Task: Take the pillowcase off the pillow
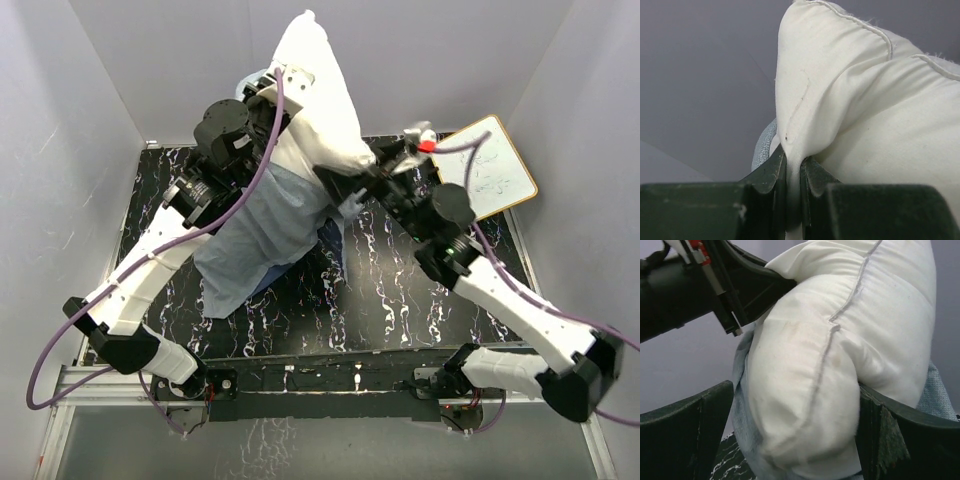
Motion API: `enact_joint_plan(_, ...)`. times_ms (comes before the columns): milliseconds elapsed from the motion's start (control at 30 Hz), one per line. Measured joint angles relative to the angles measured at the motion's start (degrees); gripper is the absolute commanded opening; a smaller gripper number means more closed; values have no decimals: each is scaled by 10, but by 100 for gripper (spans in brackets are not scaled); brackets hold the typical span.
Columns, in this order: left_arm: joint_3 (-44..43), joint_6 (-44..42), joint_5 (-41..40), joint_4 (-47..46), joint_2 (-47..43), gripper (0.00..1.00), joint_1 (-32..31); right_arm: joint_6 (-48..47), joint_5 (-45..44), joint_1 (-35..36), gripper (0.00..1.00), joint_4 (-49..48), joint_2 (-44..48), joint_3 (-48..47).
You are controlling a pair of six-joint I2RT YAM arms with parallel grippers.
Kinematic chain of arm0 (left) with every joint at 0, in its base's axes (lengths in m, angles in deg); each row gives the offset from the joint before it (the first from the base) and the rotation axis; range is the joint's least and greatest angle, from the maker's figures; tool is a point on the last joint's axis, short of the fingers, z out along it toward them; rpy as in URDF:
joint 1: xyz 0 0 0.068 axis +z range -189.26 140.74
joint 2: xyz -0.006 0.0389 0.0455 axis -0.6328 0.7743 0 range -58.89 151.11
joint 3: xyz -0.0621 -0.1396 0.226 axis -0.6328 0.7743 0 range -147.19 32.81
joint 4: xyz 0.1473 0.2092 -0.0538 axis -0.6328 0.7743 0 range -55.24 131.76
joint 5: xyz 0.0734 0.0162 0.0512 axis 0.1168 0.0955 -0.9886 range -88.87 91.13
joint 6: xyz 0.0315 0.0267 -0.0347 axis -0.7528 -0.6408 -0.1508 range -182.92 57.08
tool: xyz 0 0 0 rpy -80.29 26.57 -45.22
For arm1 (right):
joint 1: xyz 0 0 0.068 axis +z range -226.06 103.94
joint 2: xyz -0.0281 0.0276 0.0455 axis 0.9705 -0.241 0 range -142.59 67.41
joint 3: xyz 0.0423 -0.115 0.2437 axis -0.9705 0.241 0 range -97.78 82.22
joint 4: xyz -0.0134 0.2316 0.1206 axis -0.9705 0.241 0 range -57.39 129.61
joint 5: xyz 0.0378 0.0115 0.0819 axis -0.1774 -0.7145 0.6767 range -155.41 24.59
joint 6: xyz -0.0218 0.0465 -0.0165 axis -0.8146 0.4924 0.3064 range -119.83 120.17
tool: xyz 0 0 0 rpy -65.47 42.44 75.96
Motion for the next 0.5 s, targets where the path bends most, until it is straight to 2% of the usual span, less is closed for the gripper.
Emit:
enact_joint_plan(100,-21,0,-9,20,0,0,7,-14,-45,24,98,-5,-85,-69)
enact_joint_plan(167,-40,1,-14,39,0,0,12,-23,-79,31,70,-7,-132,-110)
enact_joint_plan(233,-60,4,-14,60,0,0,14,-40,-115,29,37,-8,-172,-145)
enact_joint_plan(267,-70,6,-14,70,0,0,15,-43,-123,19,17,-5,-189,-164)
enact_joint_plan(300,-82,9,-13,82,0,0,15,-40,-121,8,9,-2,-209,-185)
enact_joint_plan(500,-109,6,17,91,-3,0,12,-8,-20,-67,8,10,-324,-360)
